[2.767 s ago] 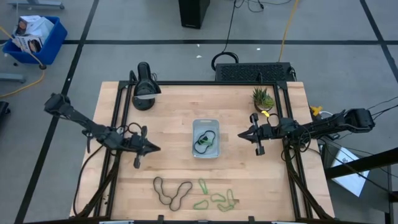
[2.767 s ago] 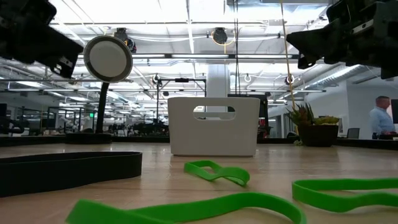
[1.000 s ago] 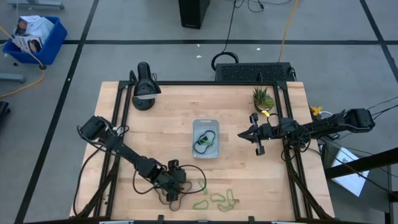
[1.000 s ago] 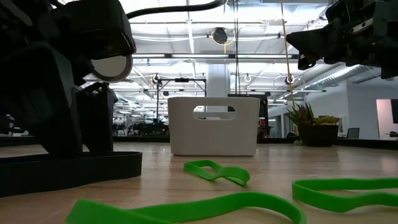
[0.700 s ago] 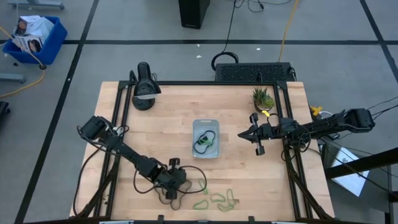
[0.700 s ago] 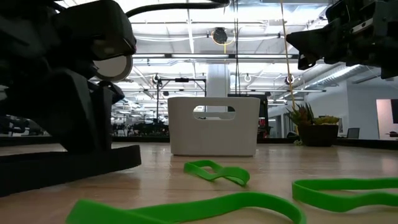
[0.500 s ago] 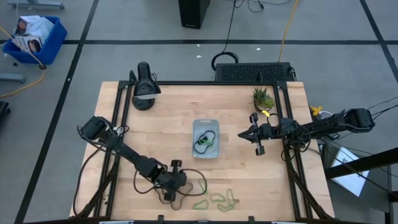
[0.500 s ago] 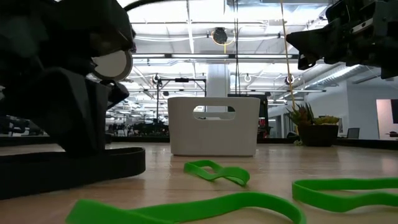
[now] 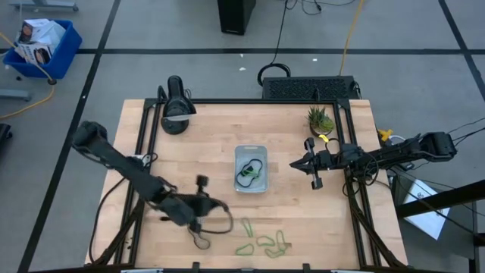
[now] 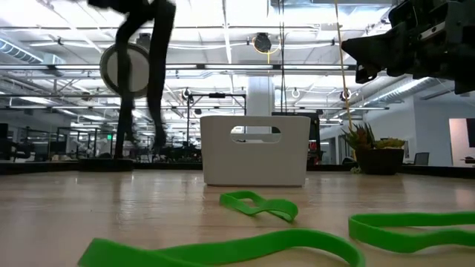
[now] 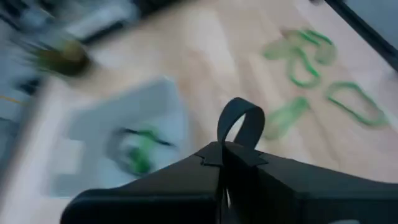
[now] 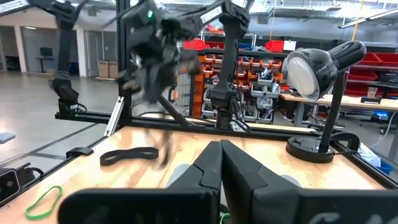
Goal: Pick and place rubber bands into bin
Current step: Put the black rubber band into the gray bin
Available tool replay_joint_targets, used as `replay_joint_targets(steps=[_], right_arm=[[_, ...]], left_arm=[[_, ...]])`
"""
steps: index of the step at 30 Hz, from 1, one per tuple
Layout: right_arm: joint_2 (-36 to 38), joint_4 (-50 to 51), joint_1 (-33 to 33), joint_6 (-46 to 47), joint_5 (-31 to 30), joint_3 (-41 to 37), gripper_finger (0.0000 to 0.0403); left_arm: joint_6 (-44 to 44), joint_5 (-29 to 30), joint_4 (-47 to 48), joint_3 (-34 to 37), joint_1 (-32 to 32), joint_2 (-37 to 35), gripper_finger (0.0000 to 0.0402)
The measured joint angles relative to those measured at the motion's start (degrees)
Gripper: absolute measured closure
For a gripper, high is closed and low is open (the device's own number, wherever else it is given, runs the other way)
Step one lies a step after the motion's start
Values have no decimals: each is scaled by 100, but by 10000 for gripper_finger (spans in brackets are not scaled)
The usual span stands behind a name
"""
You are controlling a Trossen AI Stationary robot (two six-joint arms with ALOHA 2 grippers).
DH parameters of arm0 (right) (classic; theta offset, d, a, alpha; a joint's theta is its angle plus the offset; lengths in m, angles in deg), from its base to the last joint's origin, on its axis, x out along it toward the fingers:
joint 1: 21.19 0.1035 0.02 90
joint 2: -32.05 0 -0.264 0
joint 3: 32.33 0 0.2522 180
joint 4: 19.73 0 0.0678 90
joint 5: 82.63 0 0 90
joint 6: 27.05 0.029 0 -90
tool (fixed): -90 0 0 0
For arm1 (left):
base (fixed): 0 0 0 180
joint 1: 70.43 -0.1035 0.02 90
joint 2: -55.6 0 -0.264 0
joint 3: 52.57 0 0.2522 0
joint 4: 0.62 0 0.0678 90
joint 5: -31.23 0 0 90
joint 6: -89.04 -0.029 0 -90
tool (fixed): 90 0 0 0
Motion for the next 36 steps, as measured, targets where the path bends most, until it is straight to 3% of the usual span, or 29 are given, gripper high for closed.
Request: replay_joint_targets(steps=[4,10,17,19,24,30,36], right_arm=[[-1,32,1,0,0,0,401],[0,186,0,-14,-7,2,402],[-1,293,1,-4,-22,2,402],[-1,291,1,-3,-23,2,402],[-1,305,1,-4,-193,2,402],[-1,308,1,-3,-299,2,402],[-1,312,1,-39,-299,2,402]], left_arm=[[-170,604,-24,622,211,-1081,396],[-93,517,-802,2273,286,-2700,397],[-1136,-88,-3516,4279,296,-4204,399],[-1286,-95,-3861,4666,291,-4582,399],[-1072,64,-3864,5166,171,-5337,399],[-1145,81,-3819,5259,146,-5575,399],[-415,1131,-4209,5191,-301,-5454,400]])
